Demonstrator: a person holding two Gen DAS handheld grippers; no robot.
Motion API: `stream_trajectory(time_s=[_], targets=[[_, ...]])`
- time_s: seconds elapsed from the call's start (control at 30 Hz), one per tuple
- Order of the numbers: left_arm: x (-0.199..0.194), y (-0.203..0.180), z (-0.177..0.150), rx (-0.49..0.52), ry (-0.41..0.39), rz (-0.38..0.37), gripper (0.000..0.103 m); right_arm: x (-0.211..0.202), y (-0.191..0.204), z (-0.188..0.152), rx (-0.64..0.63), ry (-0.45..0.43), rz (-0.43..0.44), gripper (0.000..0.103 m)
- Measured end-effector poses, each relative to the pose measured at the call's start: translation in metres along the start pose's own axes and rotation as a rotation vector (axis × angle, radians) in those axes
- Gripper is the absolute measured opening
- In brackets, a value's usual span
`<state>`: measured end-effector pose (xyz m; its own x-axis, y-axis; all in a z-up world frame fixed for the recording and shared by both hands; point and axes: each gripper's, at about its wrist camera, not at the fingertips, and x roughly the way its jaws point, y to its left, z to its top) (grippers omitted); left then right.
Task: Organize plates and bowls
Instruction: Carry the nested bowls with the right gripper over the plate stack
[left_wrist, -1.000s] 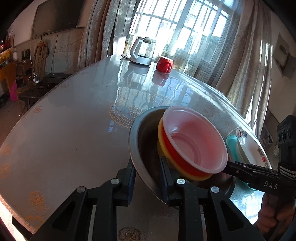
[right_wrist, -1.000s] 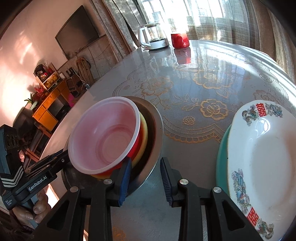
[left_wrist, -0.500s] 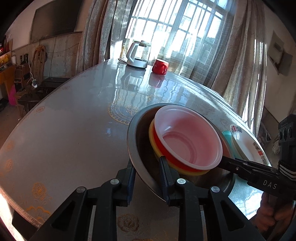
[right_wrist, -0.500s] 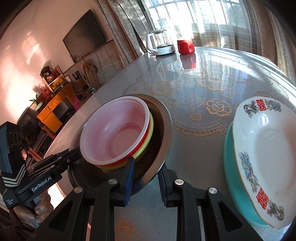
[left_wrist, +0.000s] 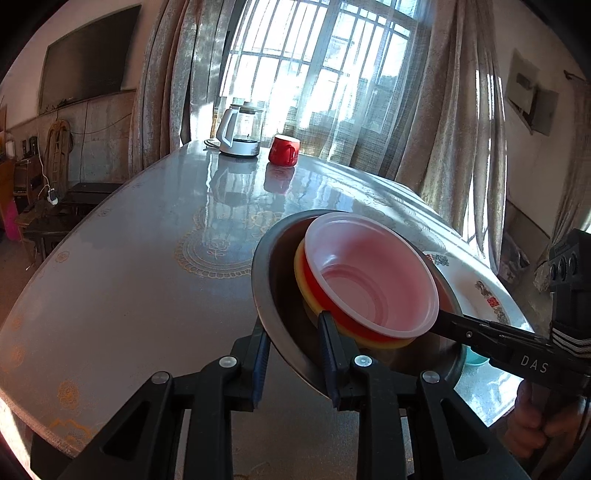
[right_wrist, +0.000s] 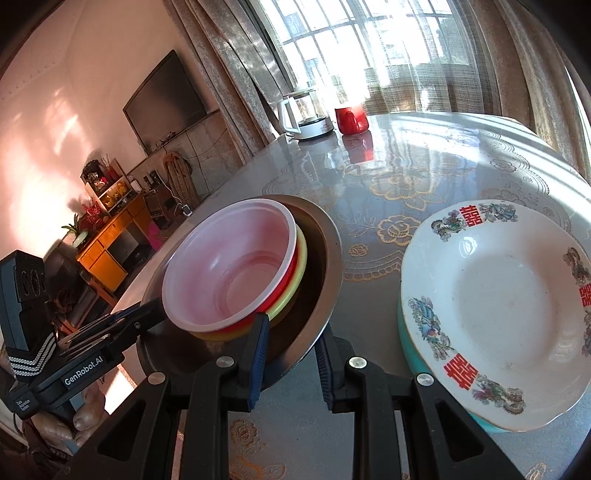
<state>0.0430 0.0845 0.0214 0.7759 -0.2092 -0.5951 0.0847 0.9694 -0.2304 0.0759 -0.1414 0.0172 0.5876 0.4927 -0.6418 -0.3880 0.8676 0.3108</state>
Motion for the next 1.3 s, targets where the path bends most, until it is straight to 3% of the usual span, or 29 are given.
stream_trajectory(time_s=[0.33, 0.83, 1.3], targets=[[0.002, -0.047, 0.022, 0.068, -0.010, -0.086, 0.027, -0.045, -0.026, 0.006, 0.035, -0.091, -0.045, 0.024], [0.037, -0.118, 0.046, 0.133, 0.041, -0.222, 0.027, -0.097, -0.079, 0.003, 0.164, -0.192, -0.164, 0.024], [0.072, -0.161, 0.048, 0.175, 0.108, -0.286, 0.029, -0.108, -0.130, -0.001, 0.293, -0.227, -0.247, 0.024]])
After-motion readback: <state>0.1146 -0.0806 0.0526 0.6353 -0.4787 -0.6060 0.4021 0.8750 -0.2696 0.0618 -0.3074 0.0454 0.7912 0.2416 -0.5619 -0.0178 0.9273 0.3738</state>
